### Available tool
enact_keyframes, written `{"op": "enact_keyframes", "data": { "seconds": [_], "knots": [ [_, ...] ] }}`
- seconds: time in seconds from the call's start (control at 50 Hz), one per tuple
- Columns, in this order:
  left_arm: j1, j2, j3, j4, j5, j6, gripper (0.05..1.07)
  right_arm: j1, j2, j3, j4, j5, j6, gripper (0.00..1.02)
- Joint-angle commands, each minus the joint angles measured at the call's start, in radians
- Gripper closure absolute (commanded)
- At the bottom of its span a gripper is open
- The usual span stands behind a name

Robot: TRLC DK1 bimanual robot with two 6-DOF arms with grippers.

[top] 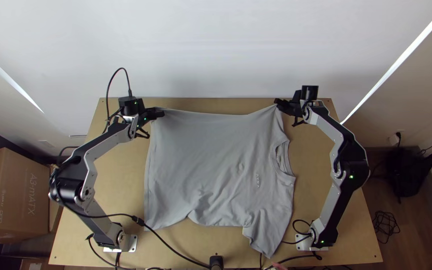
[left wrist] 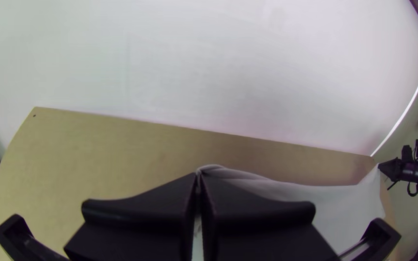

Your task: Fold the t-shirt

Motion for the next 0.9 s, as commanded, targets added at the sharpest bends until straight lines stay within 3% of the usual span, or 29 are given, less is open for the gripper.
{"op": "enact_keyframes", "data": {
  "seconds": [0.0, 0.08, 0.12, 0.16, 0.24, 0.32, 0.4, 0.46, 0.6, 0.7, 0.82, 0.88],
  "knots": [
    [0.009, 0.101, 0.121, 0.013, -0.012, -0.032, 1.05, -0.021, 0.086, 0.131, -0.022, 0.019, 0.015, 1.0],
    [0.003, 0.175, 0.205, -0.003, -0.034, -0.048, 1.04, -0.03, 0.164, 0.251, -0.084, 0.026, 0.022, 1.0],
    [-0.001, 0.196, 0.234, -0.016, -0.037, -0.054, 1.01, -0.033, 0.196, 0.306, -0.122, 0.035, 0.026, 0.91],
    [-0.005, 0.214, 0.26, -0.022, -0.037, -0.058, 0.88, -0.036, 0.227, 0.369, -0.17, 0.04, 0.032, 0.68],
    [-0.017, 0.239, 0.32, -0.054, -0.054, -0.063, 0.58, -0.044, 0.275, 0.478, -0.243, 0.048, 0.053, 0.33],
    [-0.022, 0.288, 0.448, -0.178, -0.1, -0.062, 0.26, -0.051, 0.327, 0.608, -0.341, 0.052, 0.064, 0.17],
    [-0.027, 0.346, 0.633, -0.389, -0.123, -0.069, 0.11, -0.054, 0.338, 0.669, -0.387, 0.097, 0.064, 0.05],
    [-0.025, 0.353, 0.721, -0.477, -0.135, -0.072, 0.1, -0.057, 0.313, 0.669, -0.409, 0.104, 0.065, 0.04],
    [-0.008, 0.256, 0.733, -0.484, -0.121, -0.077, 0.11, -0.065, 0.183, 0.633, -0.51, 0.104, 0.067, 0.04],
    [0.003, 0.181, 0.731, -0.553, -0.078, -0.072, 0.11, -0.085, 0.091, 0.639, -0.645, 0.1, 0.067, 0.04],
    [0.01, 0.079, 0.724, -0.689, -0.051, -0.066, 0.11, -0.133, -0.032, 0.636, -0.823, 0.042, 0.061, 0.04],
    [0.018, 0.001, 0.684, -0.726, -0.038, -0.063, 0.11, -0.171, -0.09, 0.633, -0.932, -0.031, 0.053, 0.04]
  ]
}}
